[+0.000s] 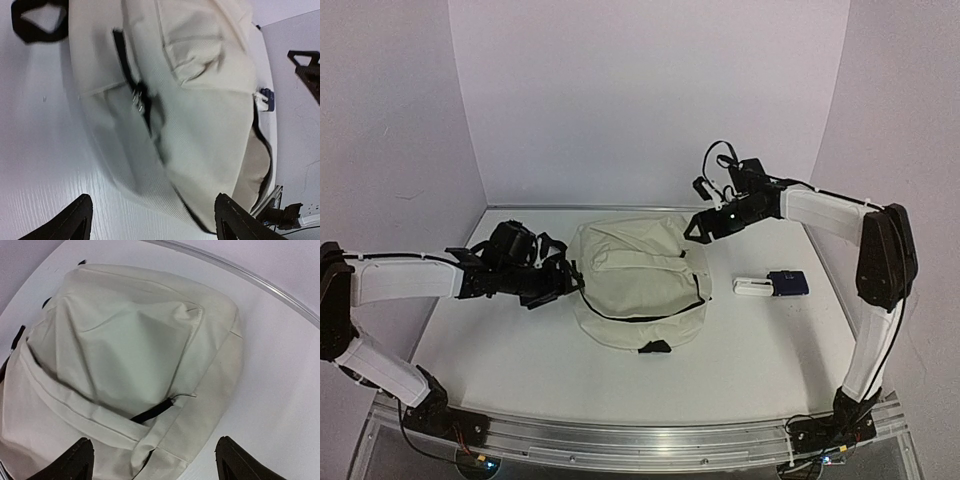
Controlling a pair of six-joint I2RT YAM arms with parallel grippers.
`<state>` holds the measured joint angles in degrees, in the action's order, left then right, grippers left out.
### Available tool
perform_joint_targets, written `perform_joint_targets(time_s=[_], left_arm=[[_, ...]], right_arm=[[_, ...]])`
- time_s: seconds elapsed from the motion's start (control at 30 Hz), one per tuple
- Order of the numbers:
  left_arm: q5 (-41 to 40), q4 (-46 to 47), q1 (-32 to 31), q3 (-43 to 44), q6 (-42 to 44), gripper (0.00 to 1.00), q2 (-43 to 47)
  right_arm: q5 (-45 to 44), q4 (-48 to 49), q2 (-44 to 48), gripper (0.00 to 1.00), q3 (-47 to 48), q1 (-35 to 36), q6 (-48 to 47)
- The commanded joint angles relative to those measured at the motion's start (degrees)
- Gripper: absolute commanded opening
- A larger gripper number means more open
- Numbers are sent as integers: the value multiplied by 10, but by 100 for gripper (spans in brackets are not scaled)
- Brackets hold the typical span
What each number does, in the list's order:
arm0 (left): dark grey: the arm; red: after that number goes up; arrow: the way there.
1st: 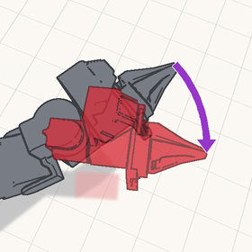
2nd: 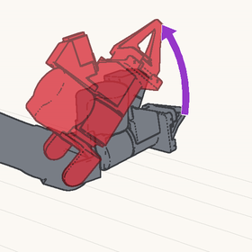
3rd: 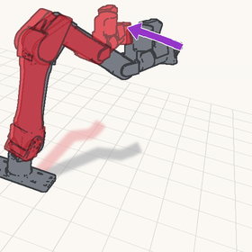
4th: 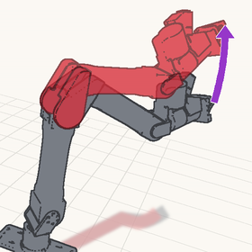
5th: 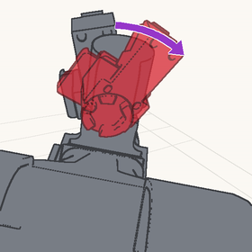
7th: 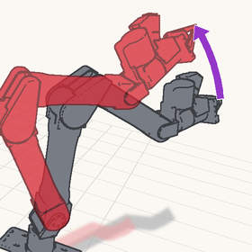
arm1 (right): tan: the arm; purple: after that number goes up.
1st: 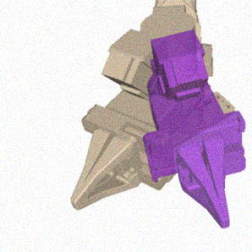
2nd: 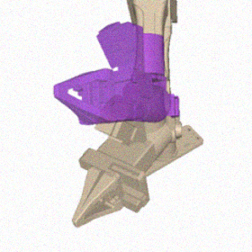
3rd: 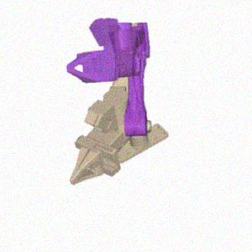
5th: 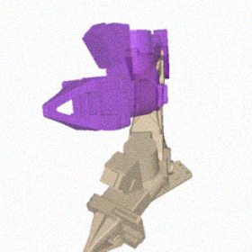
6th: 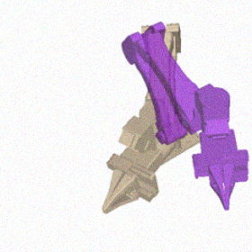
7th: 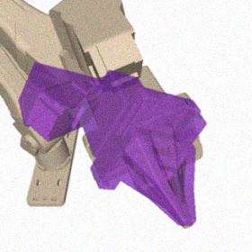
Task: Pack the student bag
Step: Adjust the student bag at the center of the board.
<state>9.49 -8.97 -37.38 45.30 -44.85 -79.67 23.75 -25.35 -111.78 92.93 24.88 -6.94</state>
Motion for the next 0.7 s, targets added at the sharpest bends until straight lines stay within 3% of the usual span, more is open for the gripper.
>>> perform_joint_targets(time_s=[0.0,0.1,0.23,0.37,0.53,0.67], left_arm=[[-20,22,-26,-24,-36,84,-10],[-3,45,-38,-26,-42,76,-36],[-16,42,-38,-22,-49,48,-59],[-25,20,-25,4,-37,33,-86],[19,20,43,34,-22,19,-130],[29,5,86,91,13,18,-172]], right_arm=[[18,-19,-60,86,26,1,26],[42,-23,-94,84,23,-2,25],[101,-27,-120,78,-6,-1,29],[140,-26,-111,72,-50,3,24],[172,-20,-78,70,-118,56,16],[166,-15,-52,70,-155,142,-9]])
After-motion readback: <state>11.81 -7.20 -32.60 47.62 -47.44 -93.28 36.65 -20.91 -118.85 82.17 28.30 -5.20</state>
